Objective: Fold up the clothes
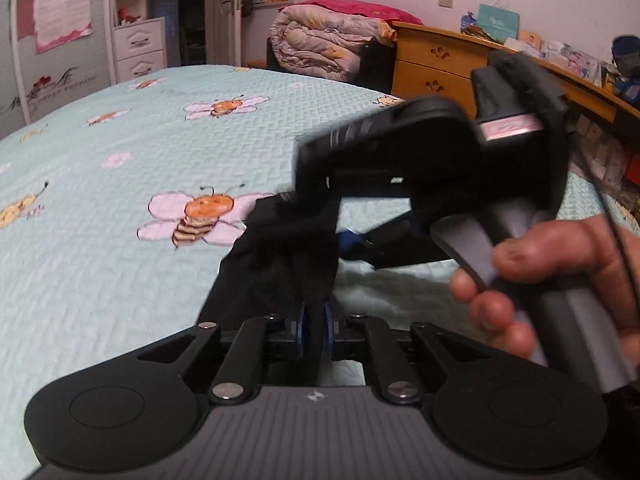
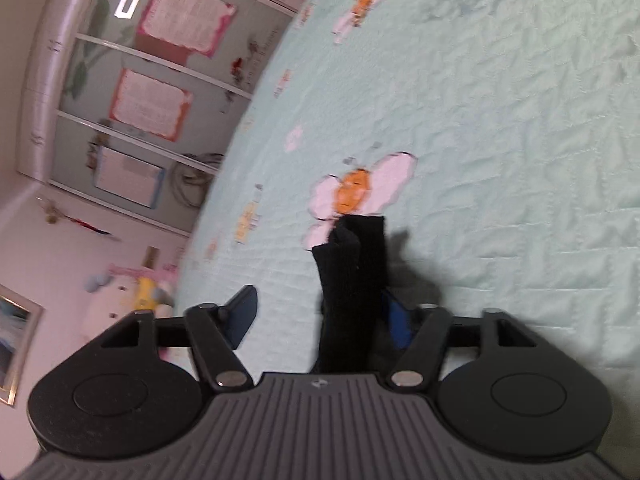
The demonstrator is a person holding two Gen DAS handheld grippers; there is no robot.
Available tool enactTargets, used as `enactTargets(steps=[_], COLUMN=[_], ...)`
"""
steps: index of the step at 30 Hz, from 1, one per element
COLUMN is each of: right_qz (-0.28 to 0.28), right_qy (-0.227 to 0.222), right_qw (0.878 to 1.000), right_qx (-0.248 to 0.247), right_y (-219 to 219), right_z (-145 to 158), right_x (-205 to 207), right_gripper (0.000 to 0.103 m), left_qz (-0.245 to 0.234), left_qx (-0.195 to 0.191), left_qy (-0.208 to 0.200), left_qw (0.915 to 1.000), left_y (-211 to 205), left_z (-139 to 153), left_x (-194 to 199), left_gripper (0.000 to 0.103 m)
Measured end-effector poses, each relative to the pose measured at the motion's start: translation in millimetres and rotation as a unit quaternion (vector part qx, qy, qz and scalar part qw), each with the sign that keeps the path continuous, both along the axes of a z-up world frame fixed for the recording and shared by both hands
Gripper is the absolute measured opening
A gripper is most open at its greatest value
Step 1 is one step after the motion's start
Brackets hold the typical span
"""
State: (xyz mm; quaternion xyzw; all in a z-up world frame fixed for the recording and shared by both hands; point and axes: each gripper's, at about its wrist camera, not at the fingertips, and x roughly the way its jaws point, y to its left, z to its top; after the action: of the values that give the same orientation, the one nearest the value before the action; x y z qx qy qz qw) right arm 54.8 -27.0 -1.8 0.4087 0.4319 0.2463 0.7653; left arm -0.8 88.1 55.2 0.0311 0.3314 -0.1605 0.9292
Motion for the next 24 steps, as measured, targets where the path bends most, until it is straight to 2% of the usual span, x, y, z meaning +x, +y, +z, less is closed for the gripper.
enactTargets(steps=[1, 3, 5, 6, 7, 8, 11, 14, 16, 18, 19, 23, 24], right_qz=[-0.002, -0.004, -0.004, -0.003, -0.003, -0.004, -0.009, -0.016, -0.024, -0.030, -0.032, -0.034, -0.034], right_qy=[0.002, 0.004, -0.008, -0.012, -0.014, -0.014, -0.018, -0.031, -0.039, -0.047, -0.051, -0.061, -0.060], right_qw=[1.000, 1.000, 1.000, 0.999, 0.999, 1.000, 1.000, 0.999, 0.999, 0.998, 0.998, 0.998, 0.998], right_qx=[-0.008, -0.023, -0.030, -0.032, -0.029, -0.022, -0.006, 0.001, 0.007, 0.012, 0.013, 0.011, 0.010], right_y=[-1, -4, -8, -11, -14, -17, -26, -34, -39, -42, -41, -38, -37], right_z=[-3, -7, -7, -7, -6, -6, 2, 17, 28, 40, 45, 63, 65], right_x=[0, -2, -10, -14, -18, -23, -40, -62, -78, -92, -97, -112, -114], right_gripper=[0.014, 0.009, 0.008, 0.008, 0.008, 0.008, 0.008, 0.008, 0.008, 0.008, 0.008, 0.008, 0.008], left_qz=[0.014, 0.041, 0.062, 0.072, 0.085, 0.099, 0.155, 0.232, 0.281, 0.328, 0.347, 0.401, 0.412], left_qx=[-0.016, -0.053, -0.127, -0.169, -0.216, -0.255, -0.335, -0.374, -0.399, -0.408, -0.420, -0.489, -0.508], left_qy=[-0.001, -0.002, -0.005, 0.001, 0.013, 0.026, 0.063, 0.069, 0.067, 0.064, 0.061, 0.036, 0.036], left_qw=[0.9998, 0.9978, 0.9900, 0.9829, 0.9727, 0.9615, 0.9272, 0.8950, 0.8706, 0.8496, 0.8364, 0.7740, 0.7559], left_y=[4, 12, 24, 28, 35, 45, 87, 135, 162, 181, 187, 201, 203], left_z=[2, 7, 13, 14, 12, 8, -6, -13, -18, -26, -30, -45, -50], left_x=[-11, -36, -79, -101, -127, -152, -223, -283, -314, -339, -349, -366, -366], left_gripper=[0.012, 0.025, 0.051, 0.057, 0.064, 0.064, 0.064, 0.068, 0.070, 0.071, 0.071, 0.072, 0.072])
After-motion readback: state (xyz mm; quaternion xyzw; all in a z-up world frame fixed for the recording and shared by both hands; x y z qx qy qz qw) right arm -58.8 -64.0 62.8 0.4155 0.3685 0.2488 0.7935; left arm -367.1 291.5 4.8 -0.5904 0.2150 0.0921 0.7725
